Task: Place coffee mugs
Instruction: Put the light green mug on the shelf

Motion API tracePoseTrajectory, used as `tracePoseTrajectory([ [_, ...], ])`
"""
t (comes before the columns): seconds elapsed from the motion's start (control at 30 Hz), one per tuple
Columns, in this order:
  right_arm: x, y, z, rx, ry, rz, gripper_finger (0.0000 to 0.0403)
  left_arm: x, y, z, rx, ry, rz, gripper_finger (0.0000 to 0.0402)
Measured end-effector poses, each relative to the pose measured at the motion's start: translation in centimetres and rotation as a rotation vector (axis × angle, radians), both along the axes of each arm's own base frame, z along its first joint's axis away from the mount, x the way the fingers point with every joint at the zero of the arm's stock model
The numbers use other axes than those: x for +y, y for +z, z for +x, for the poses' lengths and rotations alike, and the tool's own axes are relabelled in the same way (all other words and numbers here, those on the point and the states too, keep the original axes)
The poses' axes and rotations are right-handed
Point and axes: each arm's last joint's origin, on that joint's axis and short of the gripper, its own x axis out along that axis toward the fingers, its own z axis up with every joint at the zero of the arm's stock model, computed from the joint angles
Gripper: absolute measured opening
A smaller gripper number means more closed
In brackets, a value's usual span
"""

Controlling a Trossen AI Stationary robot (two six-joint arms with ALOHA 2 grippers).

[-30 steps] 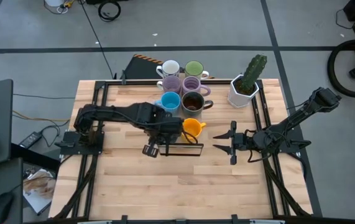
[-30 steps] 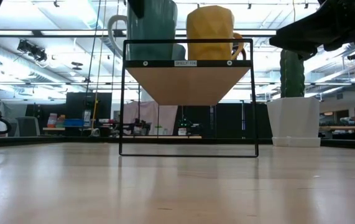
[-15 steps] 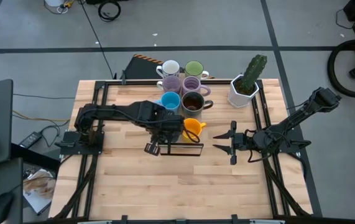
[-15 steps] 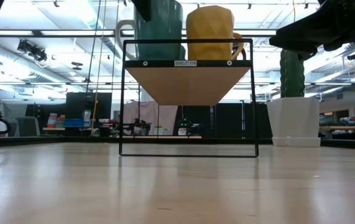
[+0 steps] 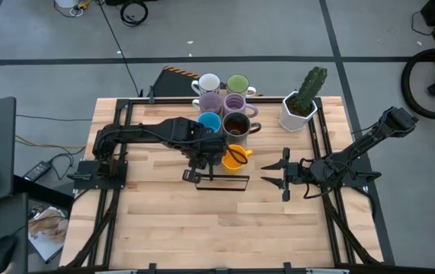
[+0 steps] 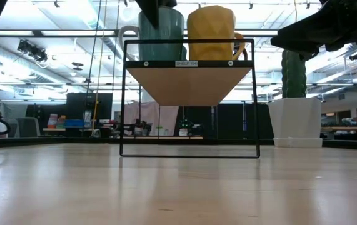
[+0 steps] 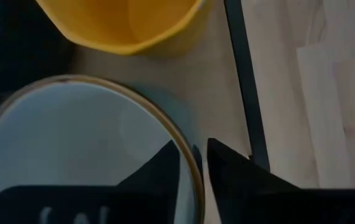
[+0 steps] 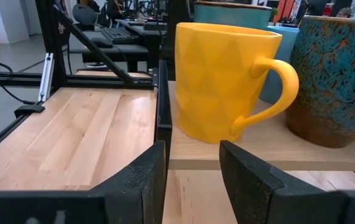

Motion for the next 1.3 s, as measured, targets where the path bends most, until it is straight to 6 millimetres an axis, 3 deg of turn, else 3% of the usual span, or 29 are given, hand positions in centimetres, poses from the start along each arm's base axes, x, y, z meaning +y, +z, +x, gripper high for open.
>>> tracePoseTrajectory([
  [0.33, 0.0, 0.0, 0.0, 0.001, 0.0, -0.001, 0.0158, 0.0, 0.1, 0.1, -0.014, -0.007, 0.042, 0.0156],
  [1.3, -0.1, 0.0, 0.0, 0.0, -0.006, 0.003, 0.0158, -0.1, 0.5, 1.2, -0.132, -0.03, 0.046, 0.0156],
])
